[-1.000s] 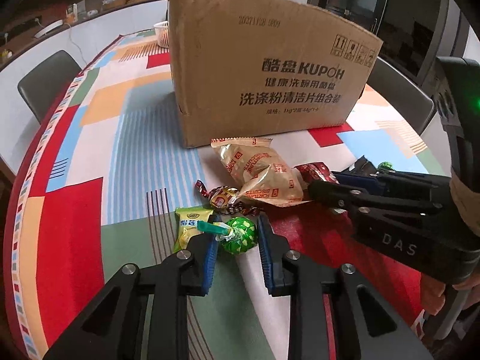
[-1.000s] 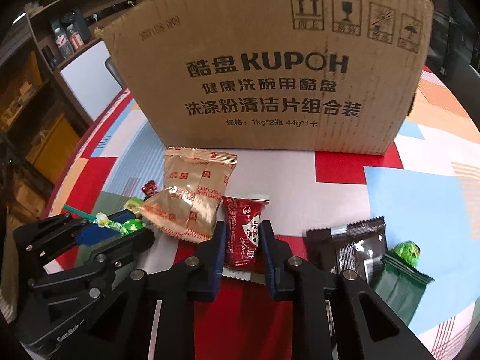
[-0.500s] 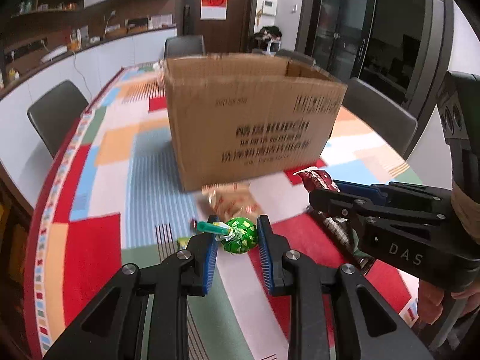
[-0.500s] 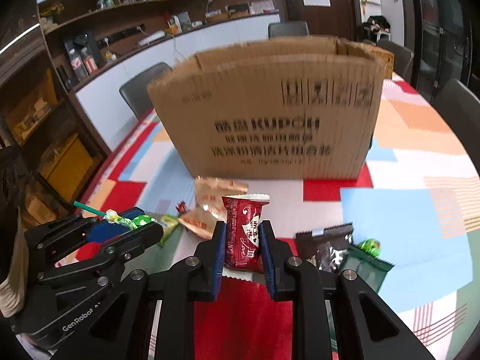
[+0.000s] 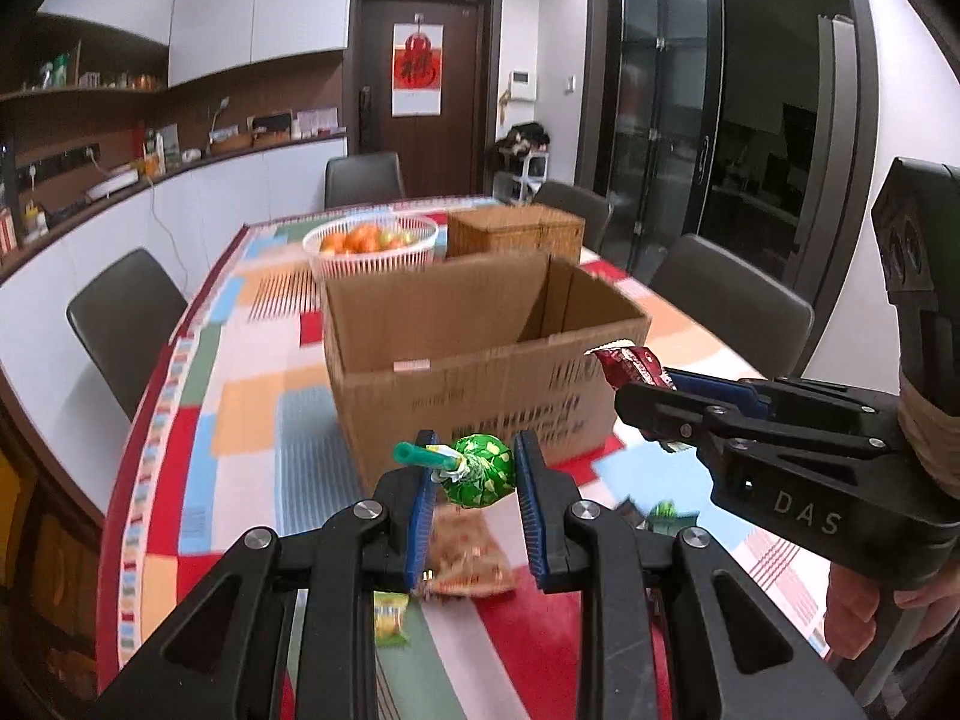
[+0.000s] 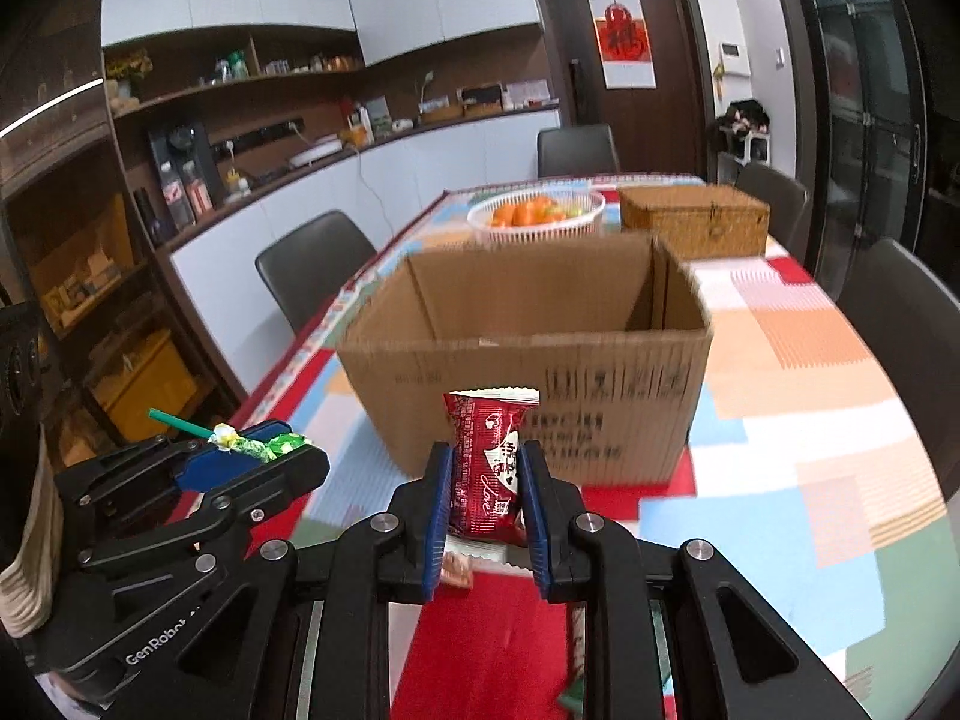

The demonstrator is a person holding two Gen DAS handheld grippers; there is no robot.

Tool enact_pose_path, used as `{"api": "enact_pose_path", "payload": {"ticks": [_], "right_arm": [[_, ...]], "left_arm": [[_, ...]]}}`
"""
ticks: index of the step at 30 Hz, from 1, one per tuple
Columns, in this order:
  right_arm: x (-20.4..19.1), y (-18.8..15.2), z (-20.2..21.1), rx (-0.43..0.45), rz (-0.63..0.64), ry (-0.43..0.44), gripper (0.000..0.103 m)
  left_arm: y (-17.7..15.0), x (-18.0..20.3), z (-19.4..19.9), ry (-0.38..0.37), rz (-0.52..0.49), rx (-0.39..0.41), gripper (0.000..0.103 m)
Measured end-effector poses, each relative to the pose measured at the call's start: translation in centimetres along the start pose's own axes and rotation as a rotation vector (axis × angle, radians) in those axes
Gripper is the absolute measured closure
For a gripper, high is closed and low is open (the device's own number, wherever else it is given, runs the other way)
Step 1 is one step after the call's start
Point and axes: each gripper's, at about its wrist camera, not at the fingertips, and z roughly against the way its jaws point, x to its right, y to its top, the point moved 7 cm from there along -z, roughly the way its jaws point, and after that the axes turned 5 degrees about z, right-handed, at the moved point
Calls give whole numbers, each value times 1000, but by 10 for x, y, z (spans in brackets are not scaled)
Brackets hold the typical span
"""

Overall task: Organize snacks
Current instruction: 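Carry both snacks over the cardboard box and open both tools to drop them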

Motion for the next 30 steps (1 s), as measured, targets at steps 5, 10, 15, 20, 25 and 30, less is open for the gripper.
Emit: {"api": "enact_pose_path", "payload": {"ticks": [5,10,15,20,25,30], "right_arm": [[8,25,6,44,6,-19,79],[17,46,2,58,1,-28,79],[24,65,-11,53,-6,-39,79],[34,79,-29,33,-6,-48,79],[42,87,-51,2,0,-53,79],[46,94,-72,-30,13,-66,79]], "left_arm": [[23,0,-2,0,3,28,77],[46,-3,-11,9,-7,35,77],[65,-10,-26,18,-1,34,77],[80,-17,-47,34,1,14,77],[88,-26,-73,56,3,-17,77],[91,-33,-93,73,11,-54,77]]}}
